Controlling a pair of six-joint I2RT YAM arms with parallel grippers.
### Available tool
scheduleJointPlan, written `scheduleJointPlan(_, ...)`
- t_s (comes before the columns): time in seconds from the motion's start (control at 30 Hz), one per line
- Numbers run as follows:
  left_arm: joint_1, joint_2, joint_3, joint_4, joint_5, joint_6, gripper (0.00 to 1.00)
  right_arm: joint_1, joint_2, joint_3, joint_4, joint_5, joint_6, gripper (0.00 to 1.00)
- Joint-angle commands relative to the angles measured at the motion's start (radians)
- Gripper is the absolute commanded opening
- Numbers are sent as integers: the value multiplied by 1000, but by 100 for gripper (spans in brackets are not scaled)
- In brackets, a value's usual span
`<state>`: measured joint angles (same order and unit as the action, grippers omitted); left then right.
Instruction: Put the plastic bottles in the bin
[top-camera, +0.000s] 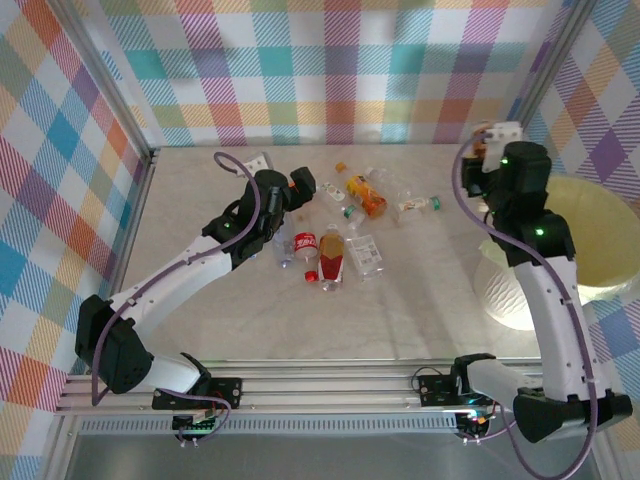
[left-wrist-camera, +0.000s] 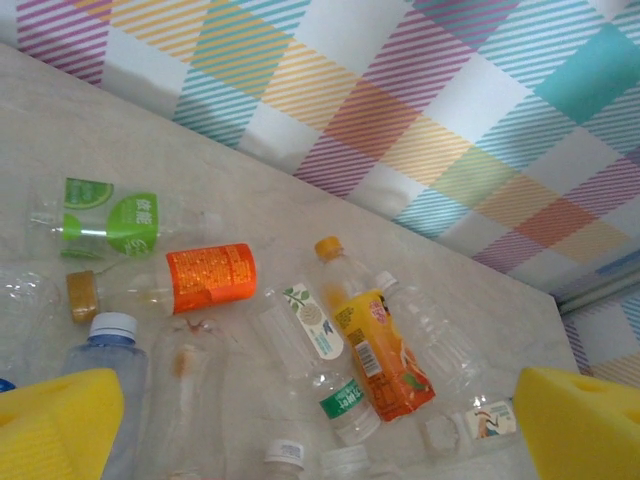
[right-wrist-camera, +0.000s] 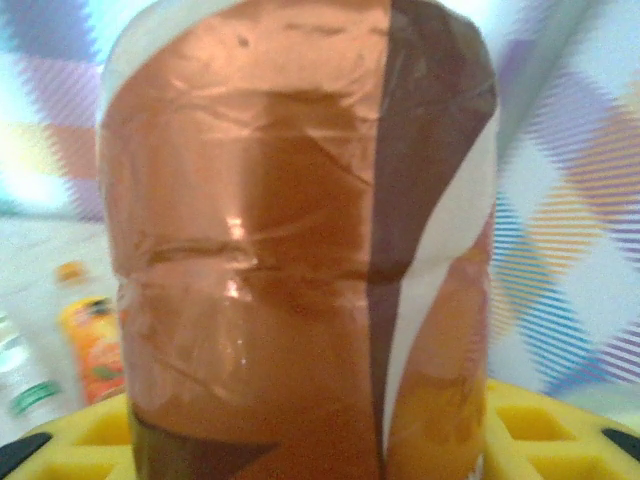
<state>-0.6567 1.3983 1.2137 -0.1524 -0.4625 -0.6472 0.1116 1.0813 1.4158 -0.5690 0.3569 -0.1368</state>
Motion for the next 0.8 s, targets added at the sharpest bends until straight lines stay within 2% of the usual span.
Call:
scheduleJointPlan(0.0, -4, -32, -13, 27, -61, -26, 100, -90, -67, -1, 56, 85, -27, 28)
scheduleJointPlan(0.27, -4, -10, -17, 39, -39, -59, 100, -399, -83, -52, 9, 80, 29, 27)
scheduleJointPlan(0.33, -4, -3, -14, 32, -34, -63, 100, -445, -79, -65, -10, 76, 84, 27)
scheduleJointPlan(0.53, -3, 9, -20, 12, -33, -82, 100, -537, -59, -145, 3, 63, 150, 28)
scheduleJointPlan(0.77, -1, 2, -42, -10, -21, -86, 100, -585, -29, -235, 35, 28, 205, 33)
